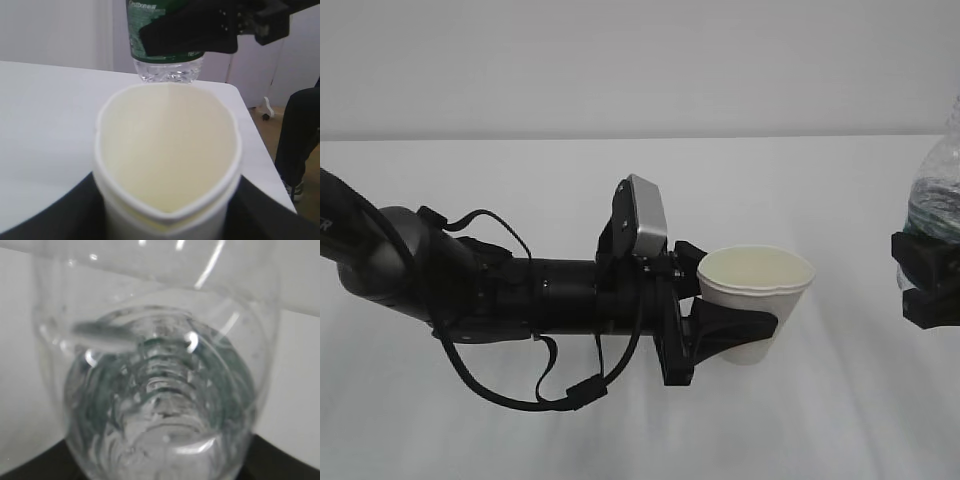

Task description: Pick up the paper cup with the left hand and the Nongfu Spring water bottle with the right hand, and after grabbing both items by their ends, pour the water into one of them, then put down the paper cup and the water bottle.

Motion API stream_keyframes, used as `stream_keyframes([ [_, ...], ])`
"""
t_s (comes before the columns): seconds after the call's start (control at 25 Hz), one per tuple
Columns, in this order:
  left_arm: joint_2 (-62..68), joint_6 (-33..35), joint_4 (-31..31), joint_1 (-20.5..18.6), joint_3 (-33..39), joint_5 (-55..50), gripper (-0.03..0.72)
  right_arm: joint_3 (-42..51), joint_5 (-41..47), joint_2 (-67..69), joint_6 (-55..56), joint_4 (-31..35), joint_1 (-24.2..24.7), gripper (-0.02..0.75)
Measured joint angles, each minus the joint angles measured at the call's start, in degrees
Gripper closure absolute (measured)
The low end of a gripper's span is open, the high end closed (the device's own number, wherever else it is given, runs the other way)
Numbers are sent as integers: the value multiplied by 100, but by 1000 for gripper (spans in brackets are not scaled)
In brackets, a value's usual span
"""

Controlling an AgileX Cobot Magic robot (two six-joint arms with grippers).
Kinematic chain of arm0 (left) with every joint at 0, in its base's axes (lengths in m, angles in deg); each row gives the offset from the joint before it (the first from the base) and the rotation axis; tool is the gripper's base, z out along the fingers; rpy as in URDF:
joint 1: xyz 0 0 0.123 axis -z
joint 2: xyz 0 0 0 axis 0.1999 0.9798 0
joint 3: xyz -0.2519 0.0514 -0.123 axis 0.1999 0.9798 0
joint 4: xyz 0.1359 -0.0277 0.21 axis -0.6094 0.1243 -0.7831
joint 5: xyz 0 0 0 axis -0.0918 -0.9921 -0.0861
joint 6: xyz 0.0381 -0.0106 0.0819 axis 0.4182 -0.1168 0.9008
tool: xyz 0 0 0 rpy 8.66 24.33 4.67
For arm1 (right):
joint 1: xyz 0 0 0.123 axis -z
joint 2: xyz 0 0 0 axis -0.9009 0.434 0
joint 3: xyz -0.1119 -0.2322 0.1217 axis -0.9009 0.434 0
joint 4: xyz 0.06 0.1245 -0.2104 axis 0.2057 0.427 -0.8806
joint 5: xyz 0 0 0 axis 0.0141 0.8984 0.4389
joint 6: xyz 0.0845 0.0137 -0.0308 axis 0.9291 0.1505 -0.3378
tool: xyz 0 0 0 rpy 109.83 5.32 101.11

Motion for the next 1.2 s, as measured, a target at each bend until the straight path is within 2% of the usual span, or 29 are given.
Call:
stream_keyframes([
  [0.28, 0, 0, -32, 231, 0, 12, 274, -62, 235, -23, -309, 0, 0, 372],
  [0.72, 0, 0, 111, 239, -19, 12, 274, -372, 667, -23, -1361, 0, 0, 372],
  [1.2, 0, 0, 141, 239, -42, 12, 274, -395, 720, -23, -1938, 0, 0, 372],
])
